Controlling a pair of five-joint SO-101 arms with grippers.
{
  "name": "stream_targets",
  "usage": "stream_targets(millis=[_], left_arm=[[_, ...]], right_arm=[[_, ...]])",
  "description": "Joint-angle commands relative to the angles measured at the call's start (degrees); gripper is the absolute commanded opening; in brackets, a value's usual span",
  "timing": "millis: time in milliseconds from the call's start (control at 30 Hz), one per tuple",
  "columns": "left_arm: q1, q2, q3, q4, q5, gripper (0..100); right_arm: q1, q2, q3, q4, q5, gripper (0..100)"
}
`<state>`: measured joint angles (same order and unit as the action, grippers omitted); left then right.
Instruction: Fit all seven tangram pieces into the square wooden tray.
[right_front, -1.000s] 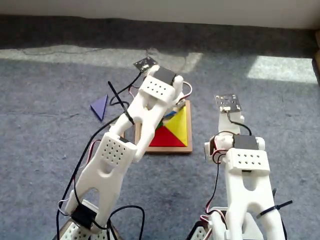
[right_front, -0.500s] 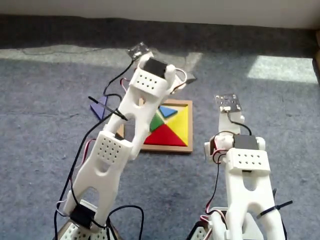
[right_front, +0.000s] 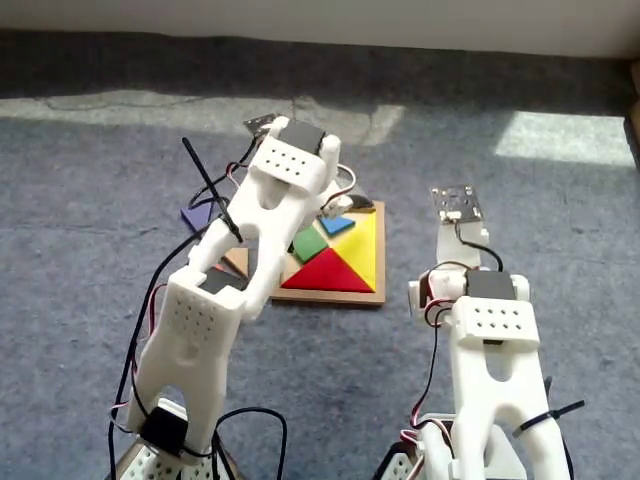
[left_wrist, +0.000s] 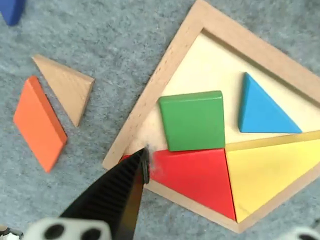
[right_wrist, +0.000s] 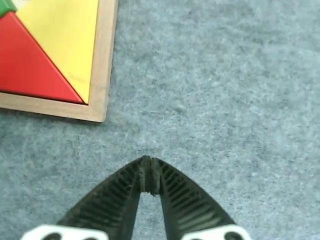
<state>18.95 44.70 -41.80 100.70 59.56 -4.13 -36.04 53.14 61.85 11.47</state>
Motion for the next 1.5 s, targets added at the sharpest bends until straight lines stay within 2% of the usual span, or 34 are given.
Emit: stream_targets(millis=[0,300,800,900,1167,1333,1467], left_arm=[[-0.4,-0.3,-0.3,0.1,-1.0,54],[0.7,8.0,-0.3,-13.6,-1.0,54],[5.8,4.5,-5.6,-19.4,-1.1,54],[5.8,4.1,-6.7,-18.9,-1.1,54],[4.2,-2.6,-16.5,0.7,-1.2,54],[-0.7,-10.5,-11.3,0.9,-5.6,54],[-2.9,-20.4,-0.3,1.0,-7.8,53]], right_arm=[[0.7,-1.6,-0.3,-1.1,0.0,0.4],[0.7,-1.6,-0.3,-1.1,0.0,0.4],[0.7,-1.6,-0.2,-1.1,0.0,0.4],[0.7,-1.6,-0.2,-1.0,0.0,0.4],[1.5,-1.6,-0.2,-1.2,0.0,0.4],[2.4,-1.6,-0.3,-1.3,0.0,0.4],[2.4,-1.6,-0.3,-1.3,0.0,0.4]])
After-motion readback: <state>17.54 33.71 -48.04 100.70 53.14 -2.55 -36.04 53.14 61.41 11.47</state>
